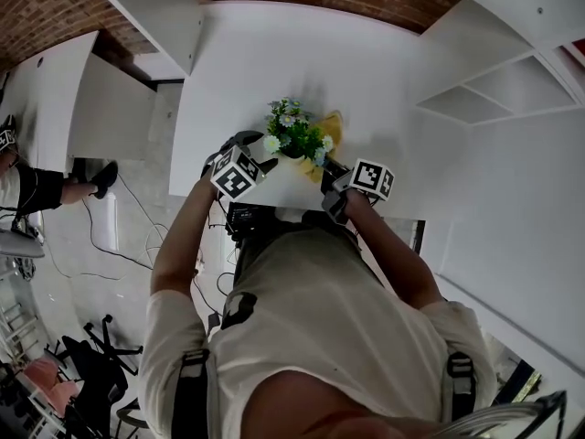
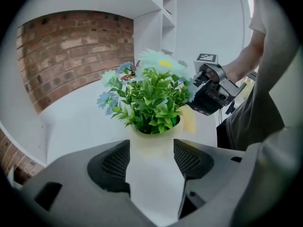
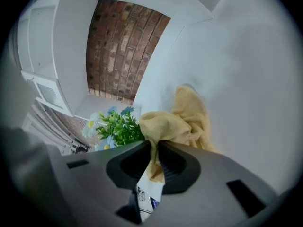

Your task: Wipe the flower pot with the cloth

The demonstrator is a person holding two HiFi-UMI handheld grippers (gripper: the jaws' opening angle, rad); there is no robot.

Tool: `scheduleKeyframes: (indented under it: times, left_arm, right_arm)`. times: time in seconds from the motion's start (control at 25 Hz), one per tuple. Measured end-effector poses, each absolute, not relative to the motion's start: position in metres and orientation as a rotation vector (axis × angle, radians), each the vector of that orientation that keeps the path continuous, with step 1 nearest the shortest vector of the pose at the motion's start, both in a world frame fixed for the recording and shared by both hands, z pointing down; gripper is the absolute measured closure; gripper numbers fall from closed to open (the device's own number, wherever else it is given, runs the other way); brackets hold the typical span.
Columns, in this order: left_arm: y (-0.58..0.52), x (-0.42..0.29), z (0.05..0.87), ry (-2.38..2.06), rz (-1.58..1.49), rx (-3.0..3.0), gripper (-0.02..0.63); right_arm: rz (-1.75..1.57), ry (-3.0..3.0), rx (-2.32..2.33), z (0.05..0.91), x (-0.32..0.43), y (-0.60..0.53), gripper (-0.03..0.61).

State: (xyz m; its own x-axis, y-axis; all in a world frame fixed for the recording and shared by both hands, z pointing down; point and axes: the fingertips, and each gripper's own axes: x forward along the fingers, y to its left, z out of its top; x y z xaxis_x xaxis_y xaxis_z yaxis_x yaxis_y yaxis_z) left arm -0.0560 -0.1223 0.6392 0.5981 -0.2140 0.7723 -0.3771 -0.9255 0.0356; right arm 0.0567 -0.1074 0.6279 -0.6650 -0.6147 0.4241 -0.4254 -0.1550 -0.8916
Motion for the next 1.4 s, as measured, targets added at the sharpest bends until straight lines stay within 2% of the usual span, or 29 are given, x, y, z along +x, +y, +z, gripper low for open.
scheduleKeyframes:
  times: [0.24,0.68,1.08,1.4]
  left_arm:
    - [-0.124,-0.045,0.643,-0.492,1.225,2.644,0.316]
    - [-0.100,-0.046,0.644,-0.901,1.129,2.444,0.318]
    - [-0.107,-0.081,0.641,-0.787,1.251,2.511,0.318]
    - [-0.104,-0.059,0.650,-0.764,1.198,2.528,0.331]
  right_arm:
    - [-1.919,1.948,-1.219,0.627,0.052,-0.111,0.517]
    - [-2.055,2.051,-1.106,0.643,0.024,-0.072,0.517]
    - [-1.935,2.015,-1.127,0.617,0.051,-0.111,0.517]
    - [-1.934,2.051,-1.083,0.615,0.033,-0.099,0.517]
